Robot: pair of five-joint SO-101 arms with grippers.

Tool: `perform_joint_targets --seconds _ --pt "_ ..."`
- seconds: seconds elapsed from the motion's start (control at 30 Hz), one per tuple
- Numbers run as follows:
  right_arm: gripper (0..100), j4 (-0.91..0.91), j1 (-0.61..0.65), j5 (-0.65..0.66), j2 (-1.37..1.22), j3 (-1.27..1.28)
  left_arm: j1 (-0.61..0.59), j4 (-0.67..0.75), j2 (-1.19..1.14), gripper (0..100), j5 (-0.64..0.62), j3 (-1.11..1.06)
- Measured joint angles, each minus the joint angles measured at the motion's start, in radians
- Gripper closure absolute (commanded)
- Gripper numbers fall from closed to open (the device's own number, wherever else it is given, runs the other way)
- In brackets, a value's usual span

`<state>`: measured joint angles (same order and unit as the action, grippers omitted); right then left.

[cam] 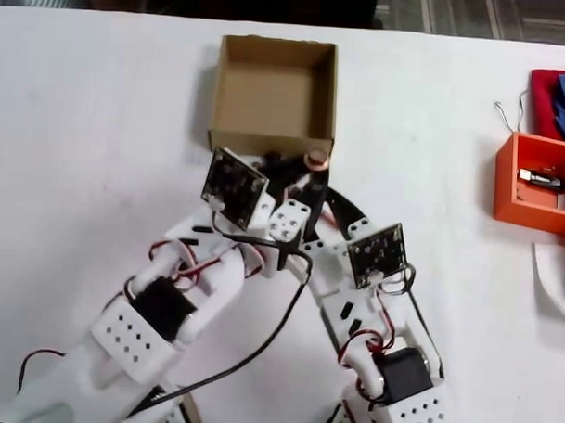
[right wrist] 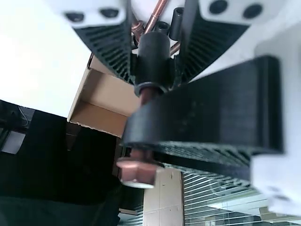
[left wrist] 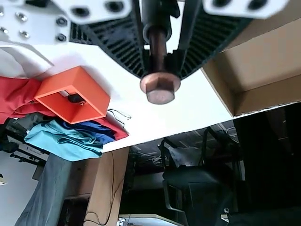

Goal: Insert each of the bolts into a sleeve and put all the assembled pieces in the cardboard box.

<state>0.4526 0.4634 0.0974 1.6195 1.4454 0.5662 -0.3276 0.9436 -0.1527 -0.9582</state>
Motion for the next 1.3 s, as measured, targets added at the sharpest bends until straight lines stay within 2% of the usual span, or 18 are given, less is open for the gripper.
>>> perform_joint_targets --seconds 0.13,0.33,0.83,1.03,1.3 --pt "97.9 -0.002 0.000 0.000 0.000 -0.002 0.002 -0.095 0.000 96 0.000 0.025" --pt "97.9 0.002 0.006 0.002 0.000 -0.002 -0.005 -0.262 0.002 79 0.000 0.074" --pt "97.9 0.002 0.000 0.000 0.002 -0.003 -0.011 -0.293 -0.002 79 -0.035 0.143" --pt "97.9 0.002 0.005 0.002 -0.002 0.000 -0.072 -0.299 0.000 79 0.014 0.181" --pt "97.9 0.002 0.003 0.002 0.000 -0.006 -0.071 -0.327 0.000 79 0.020 0.189"
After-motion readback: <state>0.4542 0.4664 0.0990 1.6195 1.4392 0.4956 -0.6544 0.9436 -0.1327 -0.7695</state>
